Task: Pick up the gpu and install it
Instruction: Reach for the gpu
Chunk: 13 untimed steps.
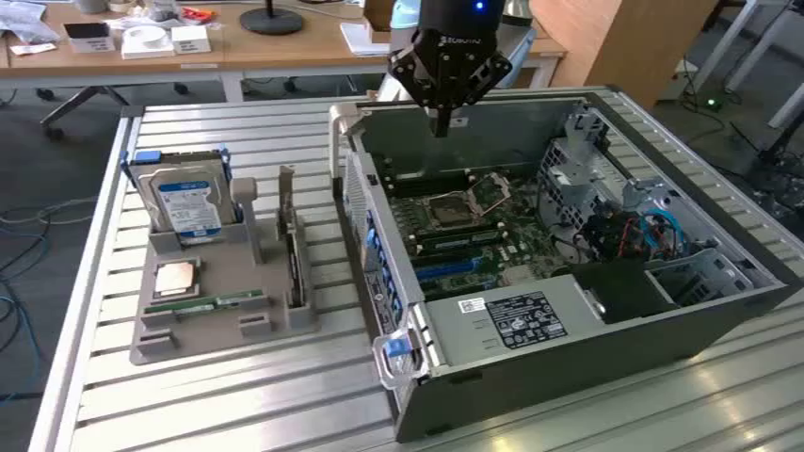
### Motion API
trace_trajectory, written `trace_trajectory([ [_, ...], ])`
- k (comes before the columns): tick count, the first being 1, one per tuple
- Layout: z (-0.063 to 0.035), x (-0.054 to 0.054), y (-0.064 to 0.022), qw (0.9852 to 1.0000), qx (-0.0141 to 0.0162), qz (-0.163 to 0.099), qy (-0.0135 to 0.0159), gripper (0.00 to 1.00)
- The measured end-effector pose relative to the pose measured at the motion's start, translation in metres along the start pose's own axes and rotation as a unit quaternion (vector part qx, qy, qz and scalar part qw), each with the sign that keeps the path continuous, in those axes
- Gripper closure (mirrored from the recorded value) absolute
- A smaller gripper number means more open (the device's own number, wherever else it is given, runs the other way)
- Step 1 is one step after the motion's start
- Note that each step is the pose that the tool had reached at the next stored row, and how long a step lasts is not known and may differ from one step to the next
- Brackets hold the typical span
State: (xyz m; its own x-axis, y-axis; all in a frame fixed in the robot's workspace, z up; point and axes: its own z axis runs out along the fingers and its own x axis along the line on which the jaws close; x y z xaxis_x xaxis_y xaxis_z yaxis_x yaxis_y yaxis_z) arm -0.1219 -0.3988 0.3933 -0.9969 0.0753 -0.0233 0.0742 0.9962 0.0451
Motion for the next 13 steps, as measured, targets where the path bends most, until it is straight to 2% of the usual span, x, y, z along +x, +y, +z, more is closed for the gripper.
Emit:
trace_trajectory([
  [13, -0.0001, 0.0037, -0.0003, 1.0, 0.0, 0.0, 0.0, 0.89],
])
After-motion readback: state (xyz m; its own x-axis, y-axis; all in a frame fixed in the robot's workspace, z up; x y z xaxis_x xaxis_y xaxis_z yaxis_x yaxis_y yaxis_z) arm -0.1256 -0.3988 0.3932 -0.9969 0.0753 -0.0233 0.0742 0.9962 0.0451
